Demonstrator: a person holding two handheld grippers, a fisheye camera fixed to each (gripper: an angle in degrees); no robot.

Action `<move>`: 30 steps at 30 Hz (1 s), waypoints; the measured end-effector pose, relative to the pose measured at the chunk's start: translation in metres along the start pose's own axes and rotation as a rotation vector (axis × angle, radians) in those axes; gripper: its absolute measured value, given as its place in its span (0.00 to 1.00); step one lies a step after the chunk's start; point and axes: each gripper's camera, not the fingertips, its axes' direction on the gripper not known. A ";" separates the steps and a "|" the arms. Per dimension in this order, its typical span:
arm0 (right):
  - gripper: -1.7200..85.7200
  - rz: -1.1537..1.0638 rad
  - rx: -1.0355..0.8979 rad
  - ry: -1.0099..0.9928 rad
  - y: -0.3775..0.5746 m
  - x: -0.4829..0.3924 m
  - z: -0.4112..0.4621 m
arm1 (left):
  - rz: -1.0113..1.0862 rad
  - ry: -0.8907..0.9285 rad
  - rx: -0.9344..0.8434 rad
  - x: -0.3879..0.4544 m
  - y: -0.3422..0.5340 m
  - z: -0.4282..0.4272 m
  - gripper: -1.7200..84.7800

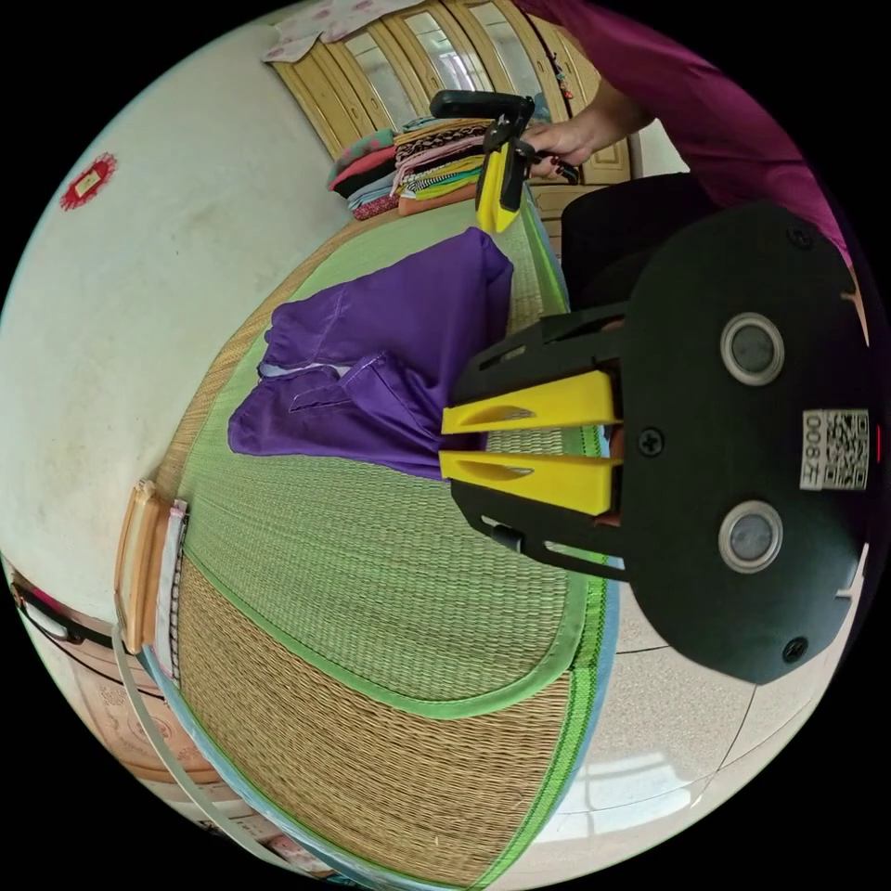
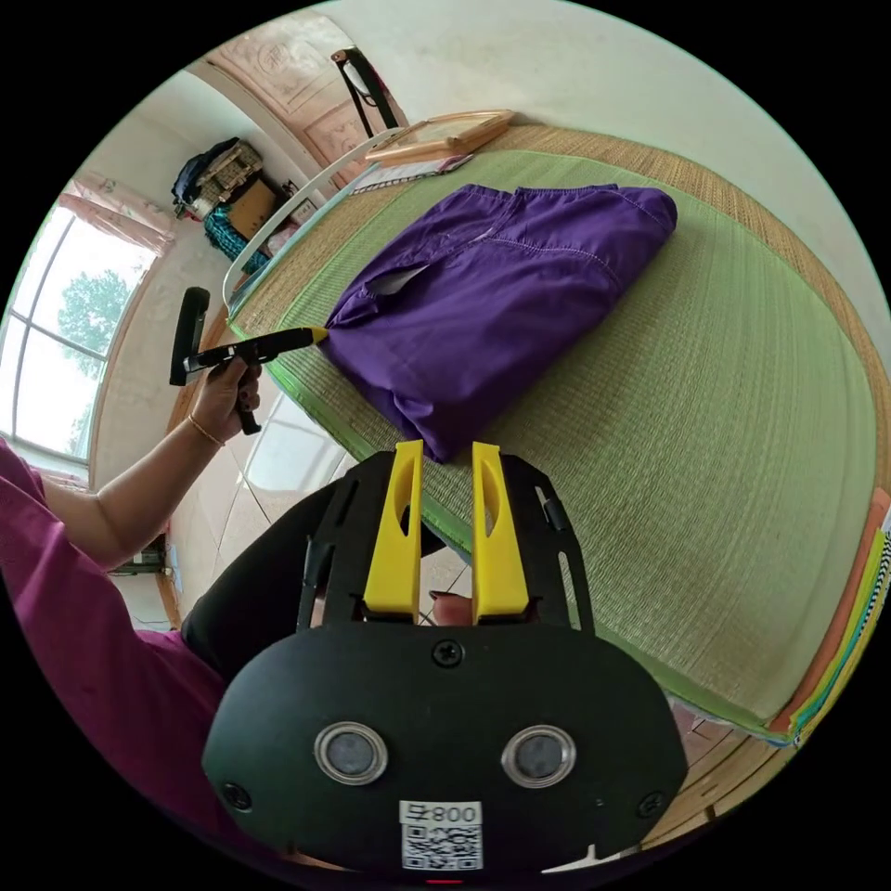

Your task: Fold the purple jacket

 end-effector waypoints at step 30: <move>0.02 -0.142 -0.085 0.235 0.024 -0.074 0.010 | 0.077 0.123 -0.001 0.034 -0.044 -0.021 0.12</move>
